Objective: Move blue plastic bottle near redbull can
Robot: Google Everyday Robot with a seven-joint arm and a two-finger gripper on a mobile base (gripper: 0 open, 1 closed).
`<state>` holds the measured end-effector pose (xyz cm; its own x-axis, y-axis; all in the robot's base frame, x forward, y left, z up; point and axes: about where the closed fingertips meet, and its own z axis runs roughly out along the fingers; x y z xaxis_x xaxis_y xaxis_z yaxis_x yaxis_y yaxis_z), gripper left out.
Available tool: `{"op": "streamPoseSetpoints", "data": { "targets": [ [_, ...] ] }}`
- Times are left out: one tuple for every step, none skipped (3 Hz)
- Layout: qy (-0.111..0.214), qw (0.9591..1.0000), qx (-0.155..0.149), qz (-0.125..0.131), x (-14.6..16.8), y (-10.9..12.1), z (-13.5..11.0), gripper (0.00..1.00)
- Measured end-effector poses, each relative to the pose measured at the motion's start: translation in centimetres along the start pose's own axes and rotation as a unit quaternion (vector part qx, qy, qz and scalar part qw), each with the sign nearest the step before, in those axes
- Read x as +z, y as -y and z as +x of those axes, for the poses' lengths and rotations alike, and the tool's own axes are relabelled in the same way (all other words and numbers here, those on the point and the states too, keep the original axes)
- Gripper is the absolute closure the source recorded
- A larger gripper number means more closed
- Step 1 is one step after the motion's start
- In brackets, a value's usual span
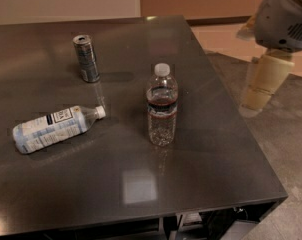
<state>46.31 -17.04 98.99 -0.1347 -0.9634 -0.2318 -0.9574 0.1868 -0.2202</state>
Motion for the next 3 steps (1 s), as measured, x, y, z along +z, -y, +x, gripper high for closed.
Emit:
{"op": "streamPoseSetpoints", "data": {
  "targets": [
    [0.017, 0.9983, -0.053, -0.015, 1.0, -0.3, -6.0, 0.0],
    [0.023, 0.9957, -0.085, -0.028, 2.1, -1.0, -9.7, 0.0],
    [0.023, 0.9925, -0.112, -0.043, 3.1, -2.2, -13.1, 0.0]
  ]
}}
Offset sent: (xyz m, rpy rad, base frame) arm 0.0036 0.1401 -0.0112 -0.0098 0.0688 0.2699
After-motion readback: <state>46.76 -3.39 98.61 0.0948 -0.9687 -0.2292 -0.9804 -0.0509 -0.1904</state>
